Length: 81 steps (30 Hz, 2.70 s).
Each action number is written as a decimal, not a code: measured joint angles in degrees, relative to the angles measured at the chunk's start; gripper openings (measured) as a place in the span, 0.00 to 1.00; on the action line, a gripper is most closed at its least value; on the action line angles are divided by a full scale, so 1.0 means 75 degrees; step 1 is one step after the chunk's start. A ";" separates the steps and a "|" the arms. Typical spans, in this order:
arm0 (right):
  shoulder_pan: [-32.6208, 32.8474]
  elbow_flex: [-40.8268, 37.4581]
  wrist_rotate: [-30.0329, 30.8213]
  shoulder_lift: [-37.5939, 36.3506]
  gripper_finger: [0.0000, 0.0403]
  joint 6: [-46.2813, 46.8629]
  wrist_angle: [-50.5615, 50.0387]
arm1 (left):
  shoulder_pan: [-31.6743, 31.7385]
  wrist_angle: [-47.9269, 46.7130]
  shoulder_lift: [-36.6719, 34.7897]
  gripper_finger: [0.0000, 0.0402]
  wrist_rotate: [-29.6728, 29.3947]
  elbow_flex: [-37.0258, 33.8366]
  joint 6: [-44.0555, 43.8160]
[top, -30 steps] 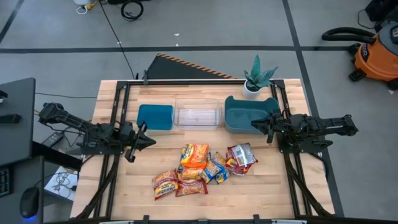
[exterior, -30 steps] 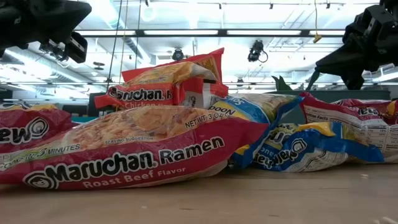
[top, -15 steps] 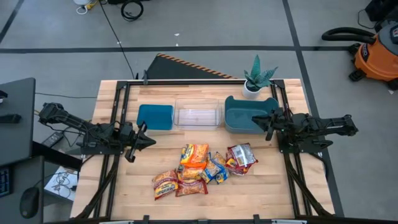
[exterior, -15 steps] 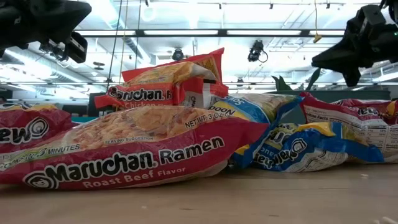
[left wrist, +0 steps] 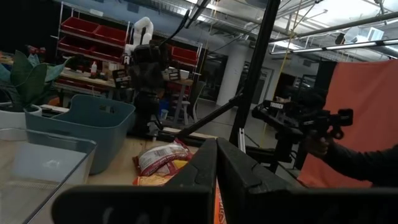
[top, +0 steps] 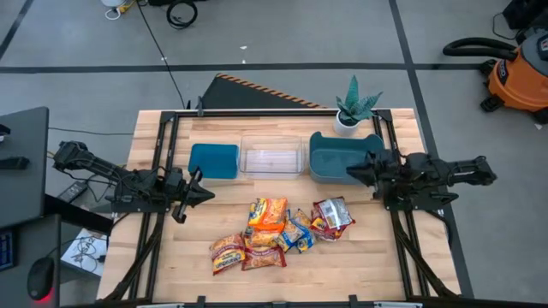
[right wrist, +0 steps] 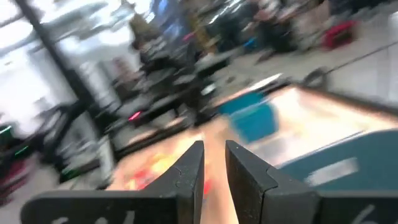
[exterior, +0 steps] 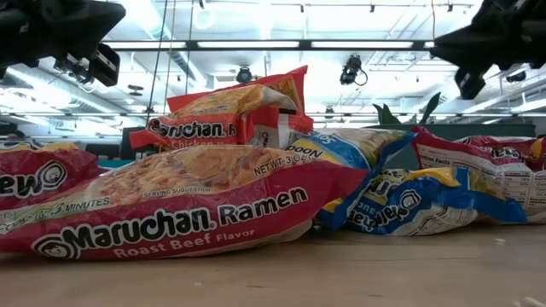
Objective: Sort Maruchan noodles
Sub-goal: Put the orange noodle pack into the transparent bin
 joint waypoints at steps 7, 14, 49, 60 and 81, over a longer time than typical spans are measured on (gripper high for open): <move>0.0066 0.0803 -0.0325 0.2306 0.17 0.0026 -0.0866 | 0.0001 0.0001 0.0000 0.03 -0.0001 0.0000 0.0002; 0.0736 0.1769 -0.0634 0.4586 0.17 -0.0105 -0.1481 | 0.0001 0.0003 0.0000 0.03 0.0001 0.0000 0.0000; 0.3084 0.6940 0.3395 1.2836 0.58 -0.4903 0.0760 | 0.0001 -0.0001 0.0000 0.03 -0.0001 0.0000 -0.0001; 0.2965 0.7048 0.3565 1.3065 0.28 -0.5384 0.0996 | 0.0001 0.0003 0.0000 0.03 0.0001 0.0000 0.0003; 0.2318 0.7040 0.4340 1.1964 0.02 -0.6327 0.0176 | 0.0001 0.0000 -0.0002 0.03 0.0001 0.0000 0.0003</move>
